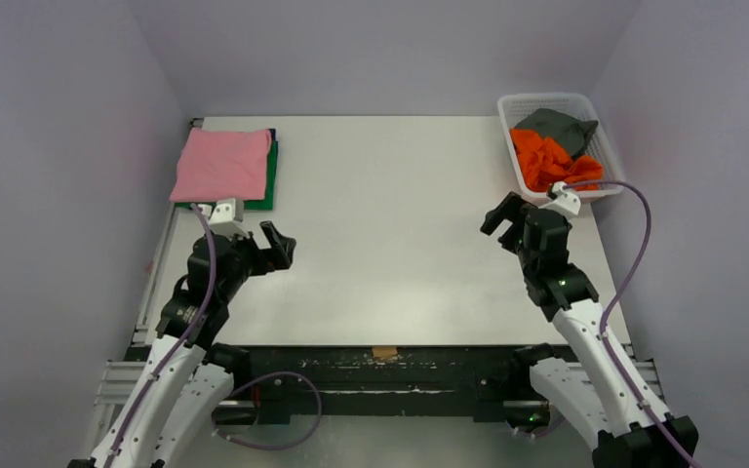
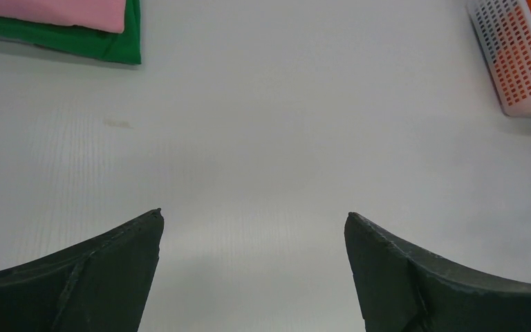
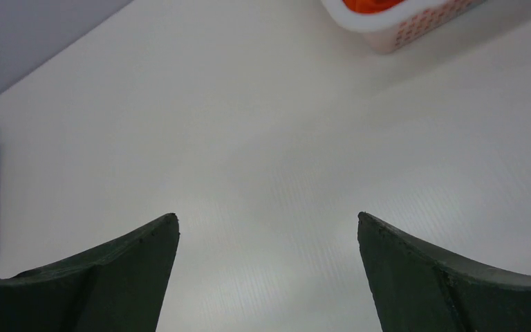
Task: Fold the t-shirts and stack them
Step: Grab crumpled tshirt from bin with the right arm
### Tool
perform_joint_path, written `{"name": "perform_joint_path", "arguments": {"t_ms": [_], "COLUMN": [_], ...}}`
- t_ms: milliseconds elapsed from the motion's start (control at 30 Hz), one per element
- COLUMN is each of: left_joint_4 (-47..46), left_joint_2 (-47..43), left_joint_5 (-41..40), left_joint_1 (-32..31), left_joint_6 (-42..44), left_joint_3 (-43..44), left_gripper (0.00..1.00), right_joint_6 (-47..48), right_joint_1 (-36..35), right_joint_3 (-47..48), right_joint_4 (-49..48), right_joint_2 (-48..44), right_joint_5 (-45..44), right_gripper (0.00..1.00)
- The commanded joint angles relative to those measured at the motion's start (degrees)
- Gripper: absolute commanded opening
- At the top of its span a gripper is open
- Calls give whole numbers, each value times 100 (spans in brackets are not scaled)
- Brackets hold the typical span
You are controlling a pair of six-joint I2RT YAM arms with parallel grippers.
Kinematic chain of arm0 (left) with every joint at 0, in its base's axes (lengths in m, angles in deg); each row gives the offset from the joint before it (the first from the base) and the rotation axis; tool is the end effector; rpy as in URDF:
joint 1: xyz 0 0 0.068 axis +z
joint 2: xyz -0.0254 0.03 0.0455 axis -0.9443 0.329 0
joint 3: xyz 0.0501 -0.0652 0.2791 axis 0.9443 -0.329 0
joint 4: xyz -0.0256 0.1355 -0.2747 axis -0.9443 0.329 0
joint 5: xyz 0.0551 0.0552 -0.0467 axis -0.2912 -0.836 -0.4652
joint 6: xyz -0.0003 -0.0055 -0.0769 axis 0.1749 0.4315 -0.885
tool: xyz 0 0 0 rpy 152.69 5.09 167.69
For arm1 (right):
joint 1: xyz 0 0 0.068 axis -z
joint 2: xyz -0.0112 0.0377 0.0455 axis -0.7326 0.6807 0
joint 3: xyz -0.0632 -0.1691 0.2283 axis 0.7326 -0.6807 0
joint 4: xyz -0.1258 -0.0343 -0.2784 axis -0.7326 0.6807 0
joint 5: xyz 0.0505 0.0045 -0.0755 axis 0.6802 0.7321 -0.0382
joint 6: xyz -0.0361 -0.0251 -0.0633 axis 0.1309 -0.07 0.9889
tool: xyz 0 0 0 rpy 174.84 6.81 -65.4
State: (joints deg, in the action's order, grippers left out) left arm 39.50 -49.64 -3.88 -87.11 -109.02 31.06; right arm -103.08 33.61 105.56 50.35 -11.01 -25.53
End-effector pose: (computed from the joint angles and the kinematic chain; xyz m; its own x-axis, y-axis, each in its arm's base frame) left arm 0.1916 -0.0531 0.2833 -0.4174 -0.3582 -0.8351 0.0544 0.9075 -0.4164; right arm 0.2320 0.0355 0.2714 -0.3271 0.4864 -0.8102 0.2750 0.8692 0.4108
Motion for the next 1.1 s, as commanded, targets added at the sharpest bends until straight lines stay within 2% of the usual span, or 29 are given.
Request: {"name": "perform_joint_path", "arguments": {"t_ms": [0,200,433,633,733,833,1067], "left_joint_4": [-187,-403,-401,-438,-462,-511,-517], "left_joint_2": [359,876,978,750,692,696,788], "left_joint_5": [-259,-537,-699,-760,-787,-796,-808], "left_joint_1": [-28,-27,-21,-16,-23,-25,-20], "left_joint_6": [-126,-95,-152,-213,-228,-235,-257], "left_joint_3": [17,31,4,-171,-225,-253,-240], "left_gripper": [100,100,100,100,100,100,100], "right_joint_6": [624,1415,999,978,973,952,901], "right_joint_1": [9,533,1714,1972,2045,2067,2135], "right_joint_3": [1014,3043,5116,7191,8165,8340,7395], "right_joint_4": [-1203,-907,-457,7,724,1059,943], "right_joint_2": [738,2742,4998,7014,7861,8074,7833], "right_joint_5": [-1038,-1168,31,-244,-239,-310,-559], "right_gripper": [99,99,97,92,88,86,84]}}
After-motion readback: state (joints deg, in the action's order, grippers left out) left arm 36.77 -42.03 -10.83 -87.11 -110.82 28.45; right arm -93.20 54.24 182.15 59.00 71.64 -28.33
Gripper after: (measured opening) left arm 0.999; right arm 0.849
